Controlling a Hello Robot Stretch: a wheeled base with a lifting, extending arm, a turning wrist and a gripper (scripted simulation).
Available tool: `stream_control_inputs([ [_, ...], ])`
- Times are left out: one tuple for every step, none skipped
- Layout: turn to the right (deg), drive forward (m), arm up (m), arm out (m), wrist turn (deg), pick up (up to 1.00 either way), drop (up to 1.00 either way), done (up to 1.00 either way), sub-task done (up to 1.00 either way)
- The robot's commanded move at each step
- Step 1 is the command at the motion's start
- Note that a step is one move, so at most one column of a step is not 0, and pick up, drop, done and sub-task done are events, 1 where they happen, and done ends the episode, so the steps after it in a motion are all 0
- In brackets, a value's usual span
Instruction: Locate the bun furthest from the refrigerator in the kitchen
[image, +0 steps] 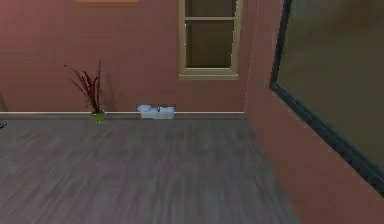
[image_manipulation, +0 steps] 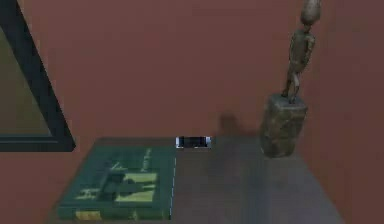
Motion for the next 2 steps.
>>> stream_control_inputs([
  [-45.0, 0.0, 0.0, 0.0, 0.0, 0.0, 0.0, 0.0, 0.0],
  [-45.0, 0.0, 0.0, 0.0, 0.0, 0.0, 0.0, 0.0, 0.0],
])
